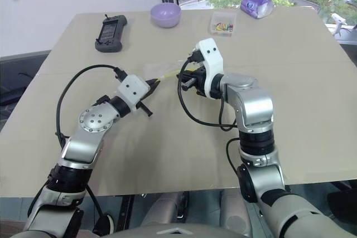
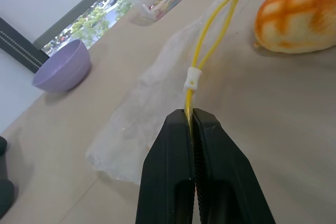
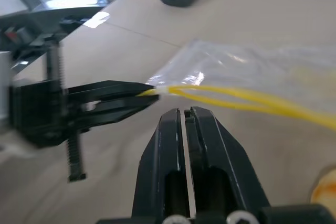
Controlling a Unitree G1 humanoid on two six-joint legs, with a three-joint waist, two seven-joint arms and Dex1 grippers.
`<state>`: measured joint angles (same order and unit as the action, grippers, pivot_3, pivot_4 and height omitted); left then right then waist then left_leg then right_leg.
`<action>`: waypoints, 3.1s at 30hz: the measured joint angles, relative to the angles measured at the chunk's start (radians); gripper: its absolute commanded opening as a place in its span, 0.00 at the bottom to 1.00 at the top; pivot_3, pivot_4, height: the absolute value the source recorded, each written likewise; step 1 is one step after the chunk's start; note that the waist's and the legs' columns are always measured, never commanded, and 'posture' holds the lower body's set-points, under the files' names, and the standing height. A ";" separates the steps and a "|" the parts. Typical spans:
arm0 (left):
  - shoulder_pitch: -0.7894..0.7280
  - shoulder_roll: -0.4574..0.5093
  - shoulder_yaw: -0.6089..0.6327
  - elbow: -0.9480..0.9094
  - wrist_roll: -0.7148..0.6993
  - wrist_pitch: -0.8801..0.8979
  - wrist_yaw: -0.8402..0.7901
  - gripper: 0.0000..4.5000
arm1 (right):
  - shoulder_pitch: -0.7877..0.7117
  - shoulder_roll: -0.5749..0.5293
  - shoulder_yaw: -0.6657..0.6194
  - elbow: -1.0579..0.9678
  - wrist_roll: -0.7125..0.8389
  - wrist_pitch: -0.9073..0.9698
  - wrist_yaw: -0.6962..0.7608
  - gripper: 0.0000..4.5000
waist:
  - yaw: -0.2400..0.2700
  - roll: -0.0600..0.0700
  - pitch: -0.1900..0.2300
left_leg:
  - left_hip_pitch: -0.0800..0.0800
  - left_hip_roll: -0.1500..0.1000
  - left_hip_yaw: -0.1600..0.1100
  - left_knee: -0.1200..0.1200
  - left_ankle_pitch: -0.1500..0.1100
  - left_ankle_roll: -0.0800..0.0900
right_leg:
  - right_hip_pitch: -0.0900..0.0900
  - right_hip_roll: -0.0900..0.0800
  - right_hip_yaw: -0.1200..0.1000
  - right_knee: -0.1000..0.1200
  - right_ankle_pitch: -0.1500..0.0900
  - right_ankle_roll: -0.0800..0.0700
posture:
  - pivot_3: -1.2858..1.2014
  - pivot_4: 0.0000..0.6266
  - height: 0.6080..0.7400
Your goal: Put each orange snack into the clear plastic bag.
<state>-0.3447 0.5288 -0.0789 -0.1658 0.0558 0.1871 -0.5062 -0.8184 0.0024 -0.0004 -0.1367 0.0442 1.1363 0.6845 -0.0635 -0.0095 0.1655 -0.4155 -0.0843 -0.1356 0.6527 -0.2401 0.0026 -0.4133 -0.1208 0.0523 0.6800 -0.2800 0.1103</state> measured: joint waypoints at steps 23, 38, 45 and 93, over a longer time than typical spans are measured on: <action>0.023 -0.010 -0.002 -0.020 -0.001 0.001 -0.023 0.00 | -0.068 0.016 -0.013 0.253 0.172 -0.158 -0.182 0.01 | -0.007 0.000 0.000 | 0.000 0.000 0.000 0.000 0.000 0.000 | 0.000 0.000 0.000 0.000 0.000 0.000 | 0.52 0.24 1.00; 0.037 -0.020 -0.010 -0.064 -0.017 0.003 -0.053 0.00 | -0.074 -0.027 0.092 0.352 0.152 -0.286 -0.193 0.01 | -0.007 0.000 0.000 | 0.000 0.000 0.000 0.000 0.000 0.000 | 0.000 0.000 0.000 0.000 0.000 0.000 | 0.52 0.24 1.00; 0.053 -0.020 -0.011 -0.100 -0.029 0.014 -0.085 0.00 | -0.100 -0.056 0.101 0.459 0.123 -0.402 -0.185 0.01 | -0.009 0.000 0.000 | 0.000 0.000 0.000 0.000 0.000 0.000 | 0.000 0.001 0.000 0.000 0.000 0.000 | 0.52 0.24 1.00; 0.015 0.016 0.076 0.011 -0.114 -0.005 -0.052 0.00 | 0.036 -0.586 0.148 0.358 0.174 -0.848 0.314 0.99 | 0.002 -0.001 0.000 | 0.001 0.001 0.000 0.001 0.000 0.000 | 0.002 0.001 0.000 -0.001 0.000 0.000 | 0.52 0.24 1.00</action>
<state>-0.3301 0.5444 -0.0029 -0.1551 -0.0586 0.1824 -0.5582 -0.7822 -0.5837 0.1478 0.2217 0.2180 0.2881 0.9982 -0.0613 -0.0102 0.1652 -0.4148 -0.0836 -0.1354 0.6533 -0.2400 0.0026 -0.4114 -0.1200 0.0521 0.6792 -0.2799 0.1103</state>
